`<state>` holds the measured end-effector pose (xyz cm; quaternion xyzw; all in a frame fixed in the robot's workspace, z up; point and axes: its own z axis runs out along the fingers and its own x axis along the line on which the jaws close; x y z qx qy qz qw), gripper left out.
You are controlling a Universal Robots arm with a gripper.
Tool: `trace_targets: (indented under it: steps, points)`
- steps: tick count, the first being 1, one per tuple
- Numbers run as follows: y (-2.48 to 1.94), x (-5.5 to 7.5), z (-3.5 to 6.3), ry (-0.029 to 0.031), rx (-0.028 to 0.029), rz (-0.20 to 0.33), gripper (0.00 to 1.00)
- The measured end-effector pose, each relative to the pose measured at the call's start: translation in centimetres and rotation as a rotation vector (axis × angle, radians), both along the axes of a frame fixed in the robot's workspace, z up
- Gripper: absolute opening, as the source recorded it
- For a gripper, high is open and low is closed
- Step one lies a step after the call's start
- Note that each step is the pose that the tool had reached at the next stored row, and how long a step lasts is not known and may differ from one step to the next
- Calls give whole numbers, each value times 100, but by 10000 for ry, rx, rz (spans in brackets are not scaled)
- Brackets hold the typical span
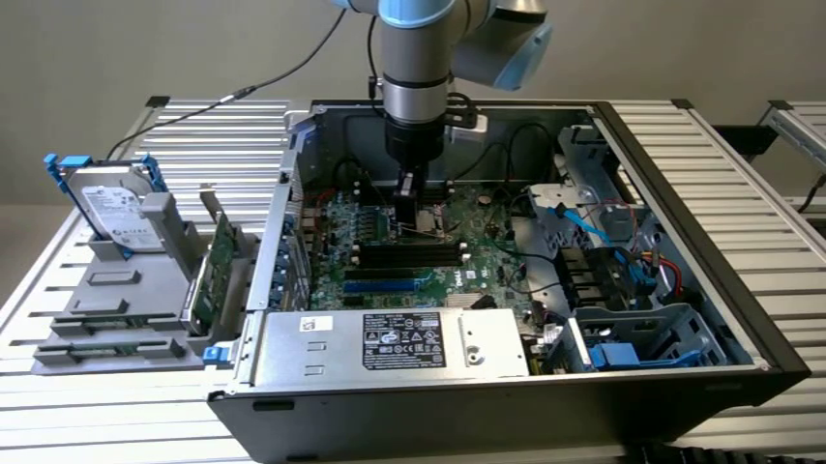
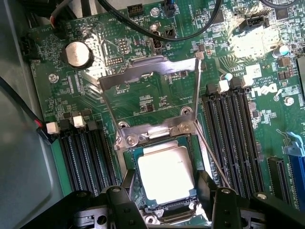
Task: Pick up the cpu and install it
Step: 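Place the cpu into insertion slot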
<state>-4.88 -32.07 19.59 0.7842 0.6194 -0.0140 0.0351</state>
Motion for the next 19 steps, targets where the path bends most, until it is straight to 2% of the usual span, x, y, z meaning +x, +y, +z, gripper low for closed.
trace_targets:
  steps: [10,19]
  points:
    - [8,10,0,0,-151,474,63]
    - [25,23,-1,-4,-164,946,63]
